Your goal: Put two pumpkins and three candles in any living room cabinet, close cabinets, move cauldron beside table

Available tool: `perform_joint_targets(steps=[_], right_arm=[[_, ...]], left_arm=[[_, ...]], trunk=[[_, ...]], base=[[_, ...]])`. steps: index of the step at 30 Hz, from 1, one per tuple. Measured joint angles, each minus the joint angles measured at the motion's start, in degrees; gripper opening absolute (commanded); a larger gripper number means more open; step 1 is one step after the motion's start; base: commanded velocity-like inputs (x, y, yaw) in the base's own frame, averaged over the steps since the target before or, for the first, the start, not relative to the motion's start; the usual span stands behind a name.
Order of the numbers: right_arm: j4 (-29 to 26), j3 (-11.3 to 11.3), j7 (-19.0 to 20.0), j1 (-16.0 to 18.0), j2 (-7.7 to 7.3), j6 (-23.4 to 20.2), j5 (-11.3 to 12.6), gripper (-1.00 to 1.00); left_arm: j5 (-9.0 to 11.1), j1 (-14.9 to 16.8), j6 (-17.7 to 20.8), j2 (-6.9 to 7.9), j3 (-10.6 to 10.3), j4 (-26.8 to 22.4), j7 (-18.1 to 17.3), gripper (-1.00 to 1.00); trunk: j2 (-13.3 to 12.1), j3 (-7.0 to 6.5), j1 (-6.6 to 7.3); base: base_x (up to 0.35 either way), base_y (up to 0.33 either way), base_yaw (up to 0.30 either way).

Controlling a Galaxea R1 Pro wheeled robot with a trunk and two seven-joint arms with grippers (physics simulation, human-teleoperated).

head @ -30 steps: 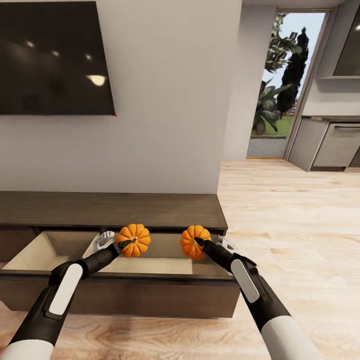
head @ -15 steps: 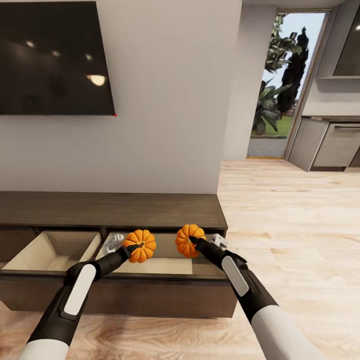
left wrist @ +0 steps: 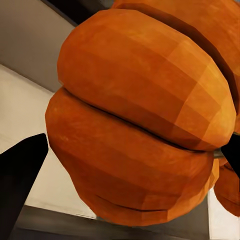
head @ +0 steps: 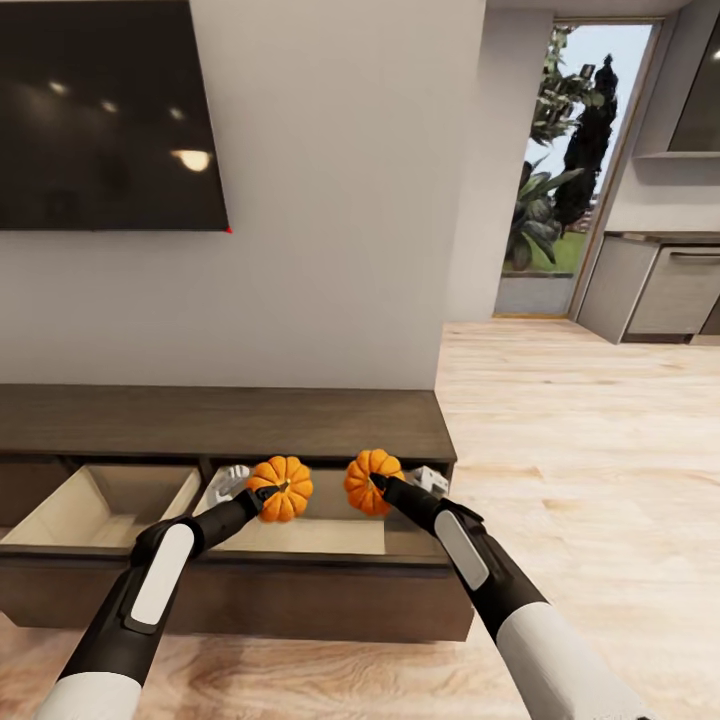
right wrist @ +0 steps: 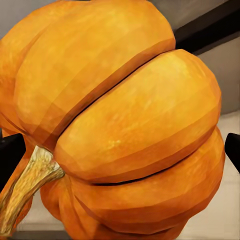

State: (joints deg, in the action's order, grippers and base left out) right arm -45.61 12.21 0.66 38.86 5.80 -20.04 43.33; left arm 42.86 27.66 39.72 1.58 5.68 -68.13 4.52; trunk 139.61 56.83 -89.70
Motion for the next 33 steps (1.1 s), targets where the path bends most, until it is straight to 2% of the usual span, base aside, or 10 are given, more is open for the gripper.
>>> perform_joint_targets(steps=[7,33], right_arm=[[2.79,0.4,-1.65,1.63,0.01,0.05,-0.22,-1.0],[3.05,0.68,-1.8,1.7,0.05,-0.12,-0.12,-1.0]], left_arm=[[-0.02,0.0,0.0,0.08,-0.04,-0.25,-0.01,-1.0],[0.02,-0.01,0.0,0.09,-0.1,-0.62,-0.26,-1.0]], trunk=[[0.0,0.0,0.0],[0.38,0.18,-0.23]], base=[[0.113,0.0,0.0],[0.045,0.0,0.0]])
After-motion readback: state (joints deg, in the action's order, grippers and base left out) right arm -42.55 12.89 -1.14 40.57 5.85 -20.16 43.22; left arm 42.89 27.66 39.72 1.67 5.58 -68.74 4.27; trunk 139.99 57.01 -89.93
